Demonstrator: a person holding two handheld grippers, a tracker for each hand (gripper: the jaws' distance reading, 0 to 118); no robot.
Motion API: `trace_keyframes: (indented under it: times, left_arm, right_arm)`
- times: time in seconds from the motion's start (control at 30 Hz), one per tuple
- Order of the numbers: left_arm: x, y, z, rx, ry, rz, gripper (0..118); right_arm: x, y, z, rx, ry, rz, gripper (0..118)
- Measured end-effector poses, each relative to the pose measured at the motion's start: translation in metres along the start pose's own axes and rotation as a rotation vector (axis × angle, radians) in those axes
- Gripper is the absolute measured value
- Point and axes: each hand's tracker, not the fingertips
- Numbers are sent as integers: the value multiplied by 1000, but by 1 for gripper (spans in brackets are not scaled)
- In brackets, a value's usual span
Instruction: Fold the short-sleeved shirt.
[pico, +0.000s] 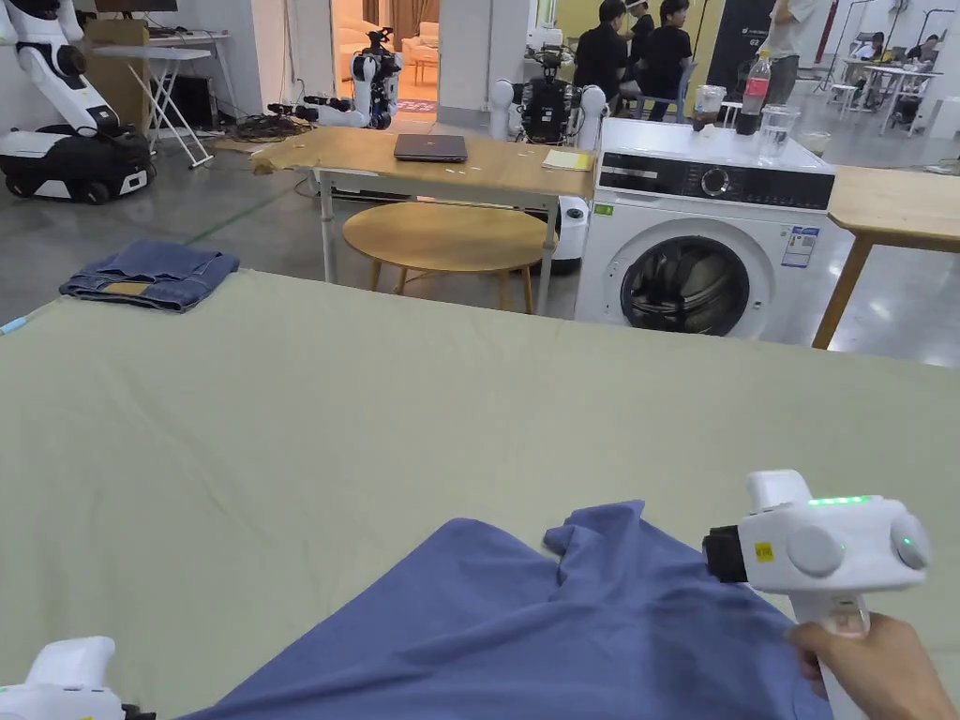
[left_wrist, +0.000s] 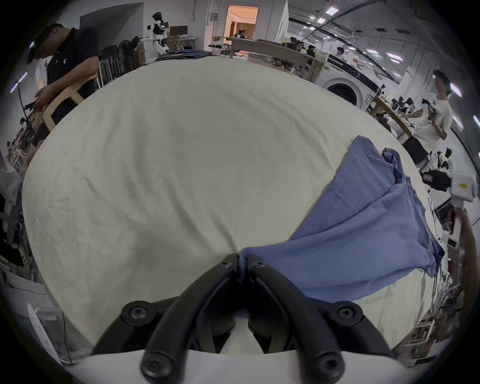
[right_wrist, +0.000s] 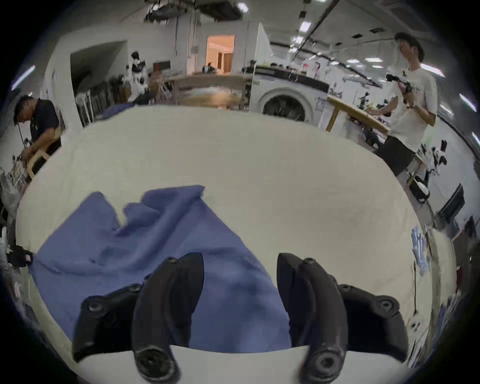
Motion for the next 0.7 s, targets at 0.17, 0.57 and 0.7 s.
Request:
trace_keyframes:
  times: [0.17,0.57,0.7]
  left_arm:
    - [1,4,-2,-7,6,-5,1]
    - [9,5,-1,-14,34,-27,1]
    - [10,5,0,-10,36,-26,1]
  right_arm:
    - [8,16,-46,-128,57,-8,62]
    - [-29,1,-46,-214,131,45,36]
    - [-44,-1,-40,-194,97,102,3]
